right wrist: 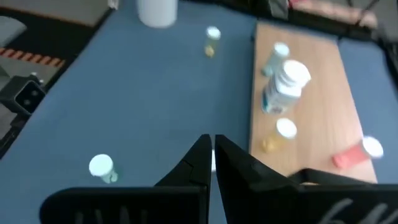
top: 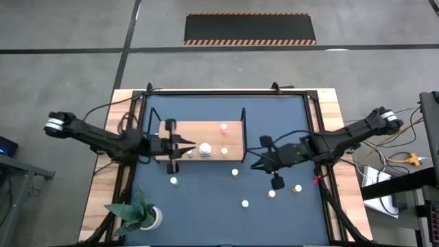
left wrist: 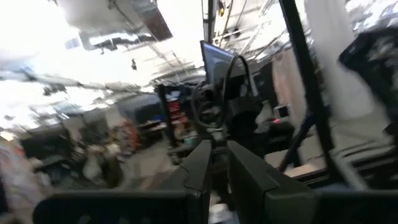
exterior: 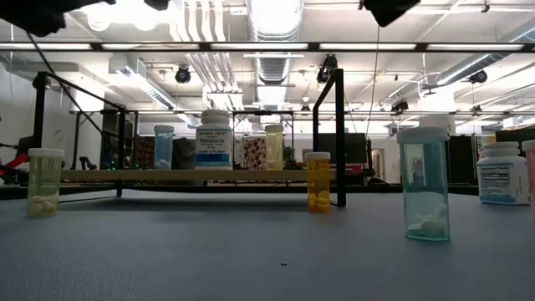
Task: Pick and place medicine bottles onto shelf by color
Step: Put the yellow pill bottle on the shelf
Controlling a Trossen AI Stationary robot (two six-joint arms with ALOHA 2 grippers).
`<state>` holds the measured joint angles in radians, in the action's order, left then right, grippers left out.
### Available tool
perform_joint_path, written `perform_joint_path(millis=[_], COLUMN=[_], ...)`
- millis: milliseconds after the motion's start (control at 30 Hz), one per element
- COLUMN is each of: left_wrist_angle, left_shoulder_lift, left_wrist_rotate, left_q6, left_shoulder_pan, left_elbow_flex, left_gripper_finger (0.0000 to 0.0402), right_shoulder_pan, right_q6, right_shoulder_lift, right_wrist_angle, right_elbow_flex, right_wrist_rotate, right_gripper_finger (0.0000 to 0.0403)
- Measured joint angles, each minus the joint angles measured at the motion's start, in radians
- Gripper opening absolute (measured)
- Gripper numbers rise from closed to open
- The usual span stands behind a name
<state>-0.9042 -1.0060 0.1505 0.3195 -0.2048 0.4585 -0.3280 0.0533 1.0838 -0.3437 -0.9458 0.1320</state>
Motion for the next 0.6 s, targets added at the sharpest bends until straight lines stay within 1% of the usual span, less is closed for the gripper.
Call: perform_joint_path(millis=[100, 233, 300, 333, 400, 467, 533, 600], left_wrist_angle=[-0.023, -0.004, 0.085, 0.163, 0.388, 0.714, 1.091, 1.485], left_shoulder_lift=[-0.090, -0.179, -0.200, -0.205, -0.212, -0.222, -0.241, -0.281], left_wrist_rotate=[-0.012, -0.009, 0.026, 0.057, 0.129, 0.179, 0.171, 0.100], left_q6=[-0.119, -0.265, -0.352, -0.406, -0.548, -0.761, -1.043, -1.328], left_shoulder_pan=[-0.016, -0.047, -0.065, -0.074, -0.091, -0.104, -0.111, -0.123], left_elbow_flex=[0.041, 0.120, 0.173, 0.206, 0.284, 0.385, 0.502, 0.630], left_gripper_finger=[0.0033, 0.0033, 0.0033, 0.0033, 0.0033, 0.0033, 0.0033, 0.0033], right_shoulder_pan=[-0.007, -0.006, -0.006, -0.006, -0.006, -0.006, -0.006, -0.006], right_q6=[0.060, 0.132, 0.154, 0.161, 0.171, 0.172, 0.175, 0.190], right_shoulder_lift=[-0.061, -0.129, -0.156, -0.168, -0.193, -0.215, -0.237, -0.252], right_wrist_angle=[0.128, 0.261, 0.293, 0.301, 0.301, 0.295, 0.295, 0.294], right_elbow_flex=[0.109, 0.227, 0.268, 0.286, 0.311, 0.327, 0.342, 0.356], right_wrist_rotate=[0.001, 0.001, 0.000, 0.000, 0.000, 0.000, 0.000, 0.000], right_gripper_finger=[0.0012, 0.0012, 0.0012, 0.0012, 0.0012, 0.0012, 0.0012, 0.0012])
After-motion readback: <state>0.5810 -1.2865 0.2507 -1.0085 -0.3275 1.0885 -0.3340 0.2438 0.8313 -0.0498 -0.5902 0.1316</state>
